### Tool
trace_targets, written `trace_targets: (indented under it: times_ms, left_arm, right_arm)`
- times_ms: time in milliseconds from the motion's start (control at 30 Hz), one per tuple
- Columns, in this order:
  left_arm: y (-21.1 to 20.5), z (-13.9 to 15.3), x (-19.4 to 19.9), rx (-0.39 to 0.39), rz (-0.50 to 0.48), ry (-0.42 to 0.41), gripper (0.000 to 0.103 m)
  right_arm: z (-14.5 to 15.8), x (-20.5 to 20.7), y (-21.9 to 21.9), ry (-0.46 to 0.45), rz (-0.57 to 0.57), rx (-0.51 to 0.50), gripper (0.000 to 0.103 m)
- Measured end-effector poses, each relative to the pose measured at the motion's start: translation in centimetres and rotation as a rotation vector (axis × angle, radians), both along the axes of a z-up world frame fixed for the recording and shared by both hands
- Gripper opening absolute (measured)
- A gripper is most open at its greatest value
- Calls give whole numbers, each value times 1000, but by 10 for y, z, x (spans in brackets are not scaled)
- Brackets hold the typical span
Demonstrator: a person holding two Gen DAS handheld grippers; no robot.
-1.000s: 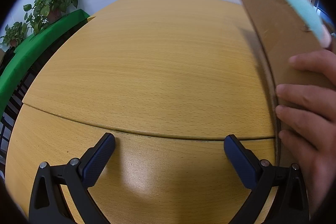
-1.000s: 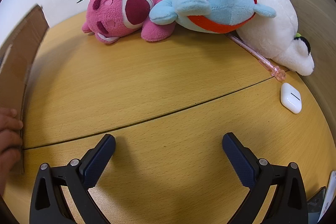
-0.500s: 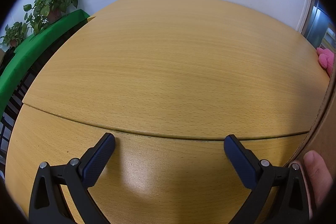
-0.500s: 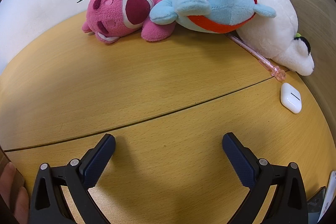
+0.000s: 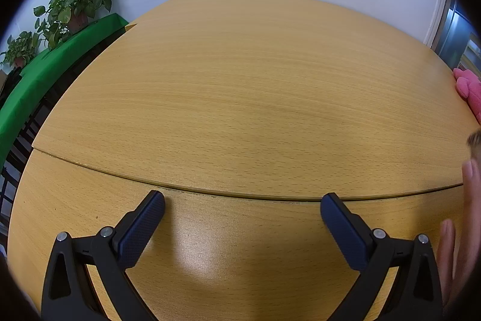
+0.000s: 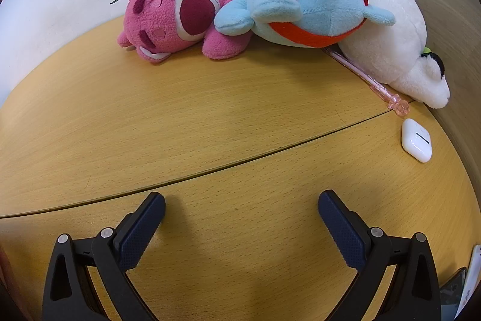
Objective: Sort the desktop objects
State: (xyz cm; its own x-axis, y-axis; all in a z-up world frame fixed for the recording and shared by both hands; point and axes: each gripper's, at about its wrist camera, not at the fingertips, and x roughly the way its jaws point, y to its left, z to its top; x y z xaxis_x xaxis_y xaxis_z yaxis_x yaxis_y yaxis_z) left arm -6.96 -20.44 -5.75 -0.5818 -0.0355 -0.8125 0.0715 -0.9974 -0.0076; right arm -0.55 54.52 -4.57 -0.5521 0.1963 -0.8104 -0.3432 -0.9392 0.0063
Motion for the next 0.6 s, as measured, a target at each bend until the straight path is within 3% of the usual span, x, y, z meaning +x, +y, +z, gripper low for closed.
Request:
trace_targets:
  times_ms: [600]
  left_arm:
    - [0,2,0,1,-3,1,103]
  right_arm:
    - [-1,0,-2,-1,-1,0,103]
